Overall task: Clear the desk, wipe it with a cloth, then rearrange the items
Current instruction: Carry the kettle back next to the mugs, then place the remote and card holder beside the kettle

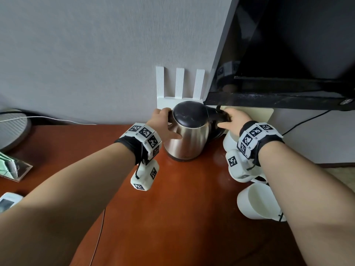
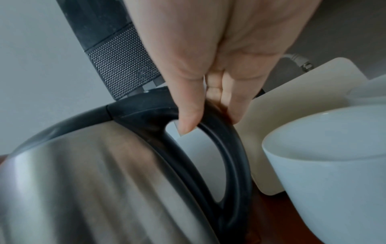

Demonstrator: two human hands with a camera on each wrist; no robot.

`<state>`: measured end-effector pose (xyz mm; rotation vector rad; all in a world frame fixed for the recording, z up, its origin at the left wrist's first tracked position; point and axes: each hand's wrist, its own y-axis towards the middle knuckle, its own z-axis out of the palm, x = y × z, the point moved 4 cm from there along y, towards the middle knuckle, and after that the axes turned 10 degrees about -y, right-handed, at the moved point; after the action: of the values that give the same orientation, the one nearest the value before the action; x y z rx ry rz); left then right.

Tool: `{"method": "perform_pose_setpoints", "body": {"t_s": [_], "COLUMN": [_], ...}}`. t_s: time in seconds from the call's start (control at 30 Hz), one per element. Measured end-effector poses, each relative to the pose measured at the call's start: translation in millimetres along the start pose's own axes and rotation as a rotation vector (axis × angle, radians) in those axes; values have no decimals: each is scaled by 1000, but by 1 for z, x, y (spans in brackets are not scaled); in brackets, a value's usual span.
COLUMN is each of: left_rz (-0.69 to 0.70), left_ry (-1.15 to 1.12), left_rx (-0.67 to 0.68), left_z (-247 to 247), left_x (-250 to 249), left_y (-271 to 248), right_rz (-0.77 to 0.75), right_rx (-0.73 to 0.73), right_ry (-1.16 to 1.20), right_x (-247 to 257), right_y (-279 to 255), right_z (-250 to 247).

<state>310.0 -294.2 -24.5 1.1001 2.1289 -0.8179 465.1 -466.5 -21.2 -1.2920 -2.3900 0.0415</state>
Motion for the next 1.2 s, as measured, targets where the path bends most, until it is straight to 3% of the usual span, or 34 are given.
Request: {"method": "perform_pose_setpoints", "body": {"t_s": [0.83, 1.2], "left_rz": [-33, -10], "left_ry": [24, 44], "left_rx": [34, -63], "left_z": [13, -7], "left_x": [-13, -12], "left_y": [-11, -58], "right_rz": [82, 107], "right_rx": [-32, -71], "right_ry": [-36, -96], "right_x": [-1, 27], "right_y": [-20, -74], "right_z": [-6, -23]}}
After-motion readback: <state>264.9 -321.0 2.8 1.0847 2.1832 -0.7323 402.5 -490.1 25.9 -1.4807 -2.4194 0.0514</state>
